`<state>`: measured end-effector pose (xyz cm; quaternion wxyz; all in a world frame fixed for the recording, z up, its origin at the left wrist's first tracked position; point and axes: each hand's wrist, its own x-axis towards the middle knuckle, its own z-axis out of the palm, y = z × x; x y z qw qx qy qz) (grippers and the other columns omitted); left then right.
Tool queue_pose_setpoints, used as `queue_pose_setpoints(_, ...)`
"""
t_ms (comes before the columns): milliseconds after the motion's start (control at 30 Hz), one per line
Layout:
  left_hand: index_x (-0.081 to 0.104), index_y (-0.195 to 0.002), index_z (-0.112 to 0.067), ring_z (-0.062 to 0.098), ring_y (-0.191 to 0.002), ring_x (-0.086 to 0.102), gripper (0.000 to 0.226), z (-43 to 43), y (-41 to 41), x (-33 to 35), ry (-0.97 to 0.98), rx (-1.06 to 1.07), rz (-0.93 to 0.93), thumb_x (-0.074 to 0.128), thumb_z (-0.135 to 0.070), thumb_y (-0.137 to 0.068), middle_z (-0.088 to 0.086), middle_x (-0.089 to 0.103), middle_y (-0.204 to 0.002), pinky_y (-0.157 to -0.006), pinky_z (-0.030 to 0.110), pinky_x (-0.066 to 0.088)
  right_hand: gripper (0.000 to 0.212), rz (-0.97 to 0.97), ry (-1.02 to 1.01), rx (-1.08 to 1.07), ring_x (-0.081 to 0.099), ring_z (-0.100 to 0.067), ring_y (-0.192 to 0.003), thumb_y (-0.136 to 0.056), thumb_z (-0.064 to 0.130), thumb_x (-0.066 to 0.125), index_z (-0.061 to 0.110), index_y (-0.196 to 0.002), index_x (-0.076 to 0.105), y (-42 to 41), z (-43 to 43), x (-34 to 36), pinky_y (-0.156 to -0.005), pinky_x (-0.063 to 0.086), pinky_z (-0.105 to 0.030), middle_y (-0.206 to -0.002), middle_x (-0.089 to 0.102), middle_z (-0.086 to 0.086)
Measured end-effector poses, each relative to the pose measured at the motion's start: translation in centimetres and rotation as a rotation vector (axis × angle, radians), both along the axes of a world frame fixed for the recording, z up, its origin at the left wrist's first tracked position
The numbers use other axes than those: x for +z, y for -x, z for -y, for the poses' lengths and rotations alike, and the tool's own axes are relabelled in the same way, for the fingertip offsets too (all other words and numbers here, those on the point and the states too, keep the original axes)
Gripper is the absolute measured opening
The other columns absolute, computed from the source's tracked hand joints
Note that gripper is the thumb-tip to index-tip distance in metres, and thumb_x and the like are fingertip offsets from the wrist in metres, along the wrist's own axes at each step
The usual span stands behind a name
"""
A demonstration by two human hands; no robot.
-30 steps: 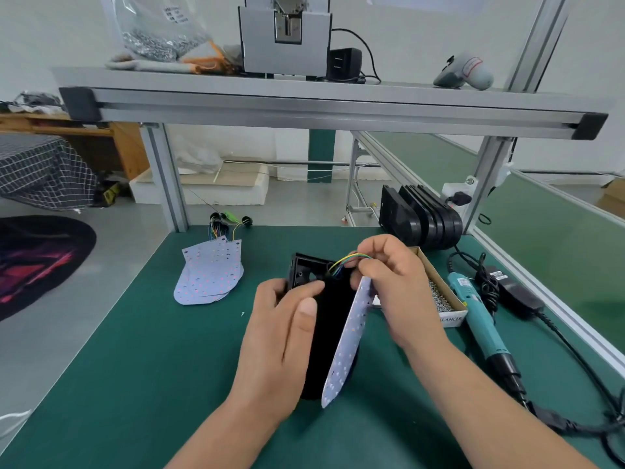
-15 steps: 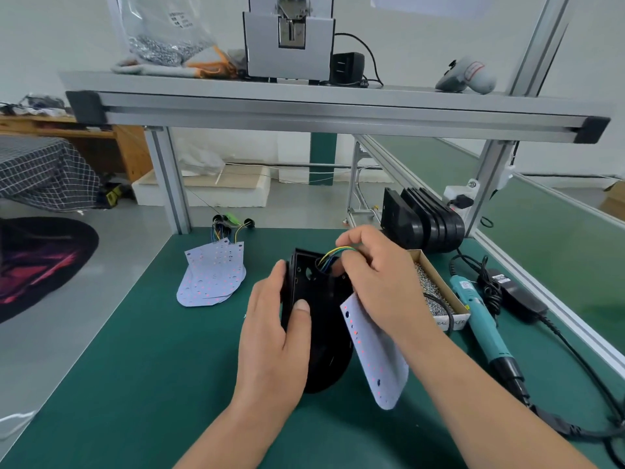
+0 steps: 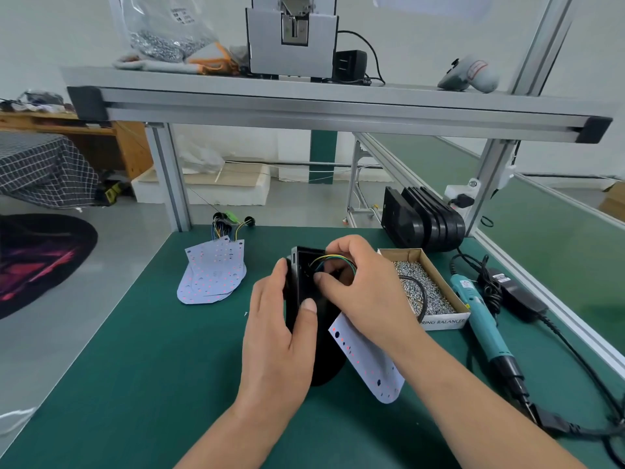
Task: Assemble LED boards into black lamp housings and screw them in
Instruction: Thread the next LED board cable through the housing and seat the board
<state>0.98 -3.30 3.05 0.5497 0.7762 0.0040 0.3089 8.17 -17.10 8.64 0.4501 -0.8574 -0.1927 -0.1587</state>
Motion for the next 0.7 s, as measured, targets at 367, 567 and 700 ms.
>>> queue_pose_setpoints(367, 0.04, -0.159, -0.032, 0.009, -0.136, 0.048, 0.064, 0.05, 0.05, 0.19, -0.011, -0.036, -0.001, 0.057, -0.032, -0.097, -0.023, 0.051, -0.133, -0.102, 0.048, 0.053, 0.027, 0.02, -0.021, -0.044, 0.065, -0.001, -0.087, -0.078, 0.056, 0.076, 0.037, -0.093, 0.063, -0.15, -0.77, -0.68, -0.071, 0.049, -0.025, -0.092, 0.069, 0.026)
queue_pose_setpoints(567, 0.045, -0.151, -0.042, 0.007, -0.134, 0.052, 0.053, -0.27, -0.16, 0.27, 0.024, 0.026, 0.053, 0.053, -0.028, -0.101, -0.026, 0.055, -0.13, -0.098, 0.049, 0.056, 0.021, 0.061, -0.112, -0.032, 0.064, 0.0, -0.089, -0.081, 0.045, 0.073, 0.038, -0.095, 0.06, 0.05, -0.52, -1.04, -0.071, 0.045, -0.012, -0.095, 0.068, 0.027)
queue_pose_setpoints(700, 0.042, -0.138, -0.066, 0.004, -0.133, 0.053, 0.053, -0.21, -0.15, 0.51, 0.062, 0.061, 0.055, 0.054, -0.032, -0.1, -0.032, 0.056, -0.131, -0.103, 0.049, 0.054, 0.023, 0.03, -0.136, -0.001, 0.066, 0.004, -0.091, -0.081, 0.036, 0.076, 0.042, -0.1, 0.066, -0.19, -0.39, -1.0, -0.075, 0.044, -0.007, -0.095, 0.07, 0.029)
